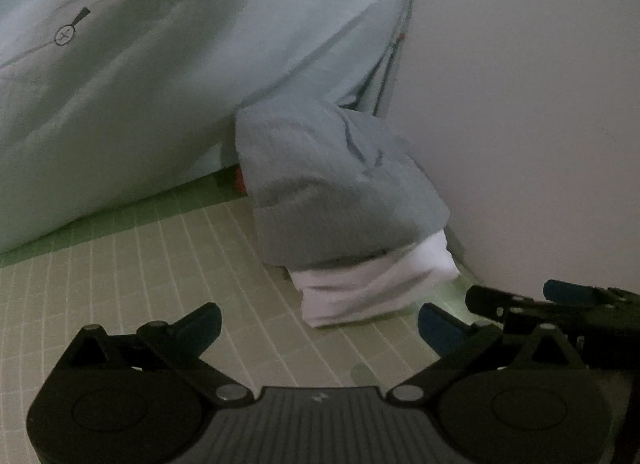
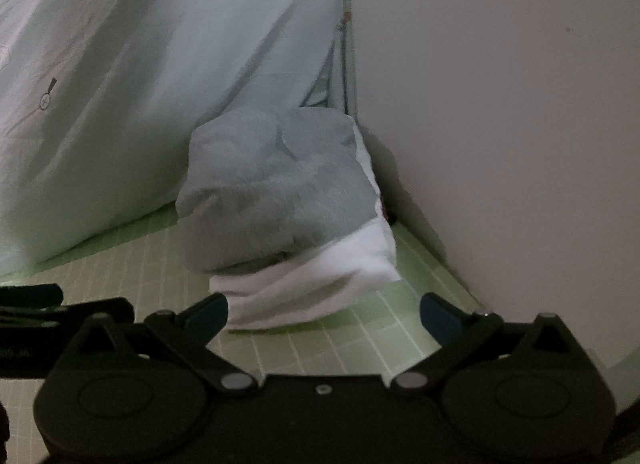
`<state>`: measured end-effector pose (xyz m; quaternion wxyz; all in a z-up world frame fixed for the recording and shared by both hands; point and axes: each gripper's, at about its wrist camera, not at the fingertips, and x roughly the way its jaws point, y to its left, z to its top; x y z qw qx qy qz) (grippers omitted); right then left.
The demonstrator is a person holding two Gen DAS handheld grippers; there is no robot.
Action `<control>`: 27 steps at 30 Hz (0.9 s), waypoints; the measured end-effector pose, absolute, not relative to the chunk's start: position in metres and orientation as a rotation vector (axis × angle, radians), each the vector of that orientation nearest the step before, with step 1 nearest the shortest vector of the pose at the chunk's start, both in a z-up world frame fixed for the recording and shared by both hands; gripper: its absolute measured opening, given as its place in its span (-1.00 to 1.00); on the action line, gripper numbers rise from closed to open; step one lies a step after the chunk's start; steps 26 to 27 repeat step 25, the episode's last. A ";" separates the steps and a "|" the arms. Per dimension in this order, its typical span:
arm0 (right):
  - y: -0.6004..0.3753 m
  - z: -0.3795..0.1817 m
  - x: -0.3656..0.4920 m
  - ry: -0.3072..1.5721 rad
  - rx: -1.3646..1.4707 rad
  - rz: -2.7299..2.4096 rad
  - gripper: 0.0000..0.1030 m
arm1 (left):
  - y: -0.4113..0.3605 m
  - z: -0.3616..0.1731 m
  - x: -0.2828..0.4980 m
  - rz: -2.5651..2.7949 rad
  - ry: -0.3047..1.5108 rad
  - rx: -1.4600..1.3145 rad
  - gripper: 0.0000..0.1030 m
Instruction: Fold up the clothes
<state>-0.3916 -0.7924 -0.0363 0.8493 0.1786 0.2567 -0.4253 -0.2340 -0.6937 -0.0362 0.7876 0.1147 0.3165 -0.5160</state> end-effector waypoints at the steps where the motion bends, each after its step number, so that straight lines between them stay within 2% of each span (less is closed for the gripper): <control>1: -0.791 -0.036 -0.394 0.537 0.382 -0.901 1.00 | -0.691 -0.036 -0.237 -1.117 0.679 0.252 1.00; 27: -0.776 -0.035 -0.412 0.512 0.412 -0.959 1.00 | -0.685 -0.034 -0.247 -1.129 0.650 0.296 1.00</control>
